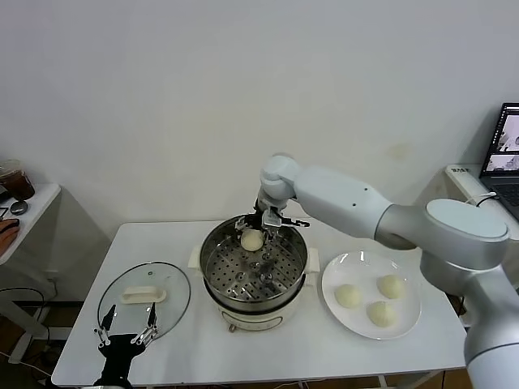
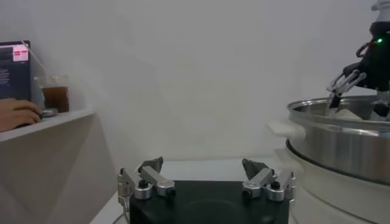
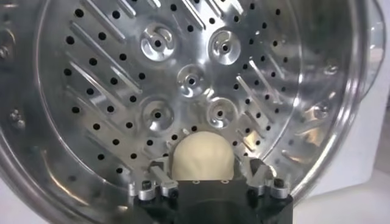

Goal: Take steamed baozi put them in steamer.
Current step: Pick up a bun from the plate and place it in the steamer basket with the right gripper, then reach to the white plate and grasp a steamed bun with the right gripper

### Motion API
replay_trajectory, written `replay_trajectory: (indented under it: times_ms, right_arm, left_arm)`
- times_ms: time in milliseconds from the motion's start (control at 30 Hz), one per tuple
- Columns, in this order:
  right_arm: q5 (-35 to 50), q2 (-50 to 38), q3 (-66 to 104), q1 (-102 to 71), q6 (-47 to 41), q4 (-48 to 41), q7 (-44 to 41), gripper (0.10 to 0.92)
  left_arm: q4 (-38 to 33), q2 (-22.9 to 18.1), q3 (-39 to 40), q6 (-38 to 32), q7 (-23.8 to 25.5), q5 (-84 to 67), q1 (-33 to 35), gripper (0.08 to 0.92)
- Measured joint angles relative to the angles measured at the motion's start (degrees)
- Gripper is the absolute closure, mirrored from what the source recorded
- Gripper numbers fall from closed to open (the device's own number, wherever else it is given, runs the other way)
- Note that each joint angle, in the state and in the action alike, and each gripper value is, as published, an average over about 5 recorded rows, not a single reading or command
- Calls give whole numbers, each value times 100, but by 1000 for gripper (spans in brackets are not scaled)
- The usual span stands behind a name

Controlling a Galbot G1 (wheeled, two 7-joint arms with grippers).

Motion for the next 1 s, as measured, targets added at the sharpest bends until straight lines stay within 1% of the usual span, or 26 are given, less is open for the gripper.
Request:
replay_trajectory:
  times_ms: [133, 300, 467, 567, 667, 767, 1000]
  right_arm:
    - [758, -472, -209, 397, -864, 648, -228, 203]
    - [1558, -1229, -409, 823, -2319, 1487, -396, 203]
    - [2198, -2109, -534, 1020, -3818, 2249, -428, 203]
    - [2426, -2654, -613, 1047, -4517, 2618, -466, 203]
    - [2503, -3147, -668, 994, -4972, 2870, -501, 203]
    - [2482, -3546, -675, 825, -5244, 3021, -512, 203]
    - [2237, -4048, -302, 16, -5448, 3084, -544, 203]
  left_arm:
    - [-42, 37, 2, -2, 38, -39, -11, 177]
    - [-87, 94, 22, -4, 60, -67, -47, 177]
    - [-111, 153, 45, -21, 68, -63, -42, 177]
    - [-96, 189, 55, -41, 73, -60, -52, 177]
    - [-64, 214, 58, -69, 76, -60, -77, 177]
    - [-42, 221, 58, -89, 82, -59, -89, 177]
    - [17, 194, 43, -94, 90, -18, -119, 177]
